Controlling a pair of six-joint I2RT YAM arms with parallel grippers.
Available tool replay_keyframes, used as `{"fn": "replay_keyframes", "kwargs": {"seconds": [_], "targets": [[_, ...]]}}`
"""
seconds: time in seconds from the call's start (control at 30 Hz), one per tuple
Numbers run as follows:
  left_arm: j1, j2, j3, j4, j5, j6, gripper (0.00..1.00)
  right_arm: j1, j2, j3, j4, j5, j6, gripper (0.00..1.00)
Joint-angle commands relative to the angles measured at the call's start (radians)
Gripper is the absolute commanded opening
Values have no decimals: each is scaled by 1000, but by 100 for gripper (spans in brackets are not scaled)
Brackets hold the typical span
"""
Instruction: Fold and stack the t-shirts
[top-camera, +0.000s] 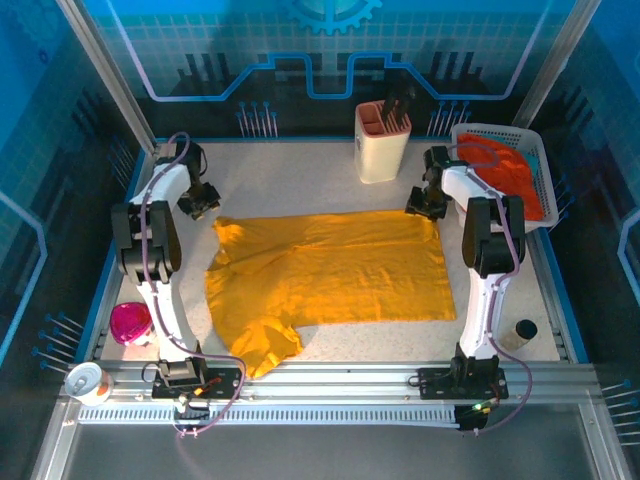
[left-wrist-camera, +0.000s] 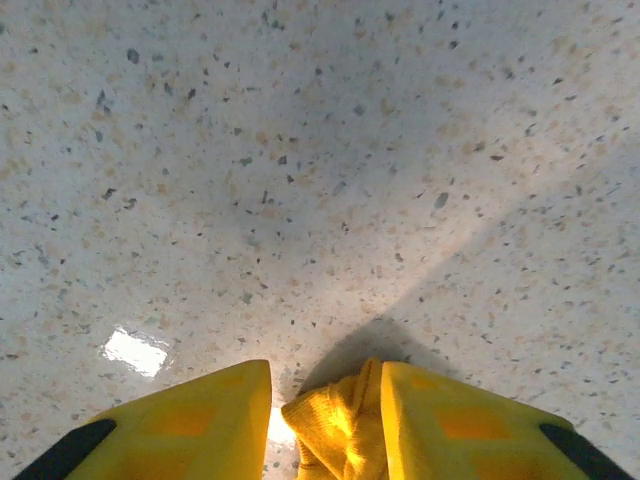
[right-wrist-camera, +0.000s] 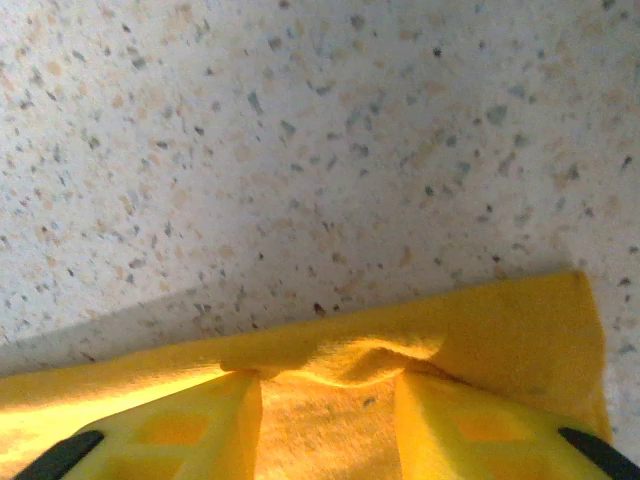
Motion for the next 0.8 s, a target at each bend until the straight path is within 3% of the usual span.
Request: {"fn": "replay_keyframes", "kwargs": {"seconds": [0.0, 0.1, 0.2, 0.43, 0.77], "targets": [[-47, -84, 2, -61, -16, -4, 37, 5, 31, 62, -55, 17, -8, 49], [-115, -137, -54, -64, -9, -16, 37, 33, -18, 53, -59, 61, -34, 71], [-183, -177, -140, -53, 8, -43, 37, 72, -86, 5, -54, 99, -53, 77], [-287, -179, -279, -10, 35, -78, 38, 117, -171, -159, -12, 20, -12, 75], [-263, 136, -13, -121, 60, -4, 36, 106, -17, -62, -15, -9, -10, 64]]}}
